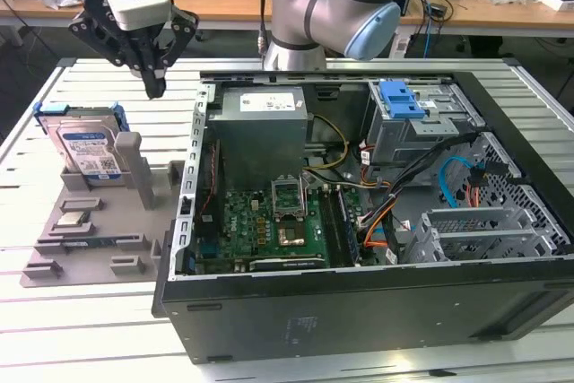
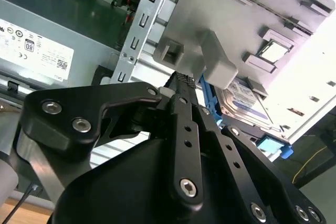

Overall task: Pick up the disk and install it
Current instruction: 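Reach for the disk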

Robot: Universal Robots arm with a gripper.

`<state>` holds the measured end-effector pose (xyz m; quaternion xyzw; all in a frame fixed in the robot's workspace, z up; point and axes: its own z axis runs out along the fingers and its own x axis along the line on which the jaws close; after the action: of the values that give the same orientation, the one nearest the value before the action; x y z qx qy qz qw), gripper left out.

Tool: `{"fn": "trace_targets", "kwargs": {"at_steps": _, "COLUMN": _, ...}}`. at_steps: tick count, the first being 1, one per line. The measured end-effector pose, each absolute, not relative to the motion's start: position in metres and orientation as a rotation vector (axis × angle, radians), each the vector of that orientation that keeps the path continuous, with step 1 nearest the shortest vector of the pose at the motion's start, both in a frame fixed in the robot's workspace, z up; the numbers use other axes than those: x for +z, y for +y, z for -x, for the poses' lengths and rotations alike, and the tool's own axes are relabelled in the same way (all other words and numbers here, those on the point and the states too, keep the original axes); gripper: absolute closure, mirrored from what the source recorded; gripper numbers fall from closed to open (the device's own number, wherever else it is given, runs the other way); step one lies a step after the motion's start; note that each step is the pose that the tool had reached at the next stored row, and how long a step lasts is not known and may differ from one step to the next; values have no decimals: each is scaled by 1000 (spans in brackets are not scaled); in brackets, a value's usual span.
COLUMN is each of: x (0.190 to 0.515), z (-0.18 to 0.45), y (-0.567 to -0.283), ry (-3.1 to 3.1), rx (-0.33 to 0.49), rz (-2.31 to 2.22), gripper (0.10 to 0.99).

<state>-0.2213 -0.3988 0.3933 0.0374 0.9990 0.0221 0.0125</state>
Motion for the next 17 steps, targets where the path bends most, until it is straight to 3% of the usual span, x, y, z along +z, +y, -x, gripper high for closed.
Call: {"fn": "trace_targets", "kwargs": {"at_steps": 17, "x": 393, "z": 261, "y": -399, "ry": 3114, "rx": 69, "rz": -117, "gripper": 980}}
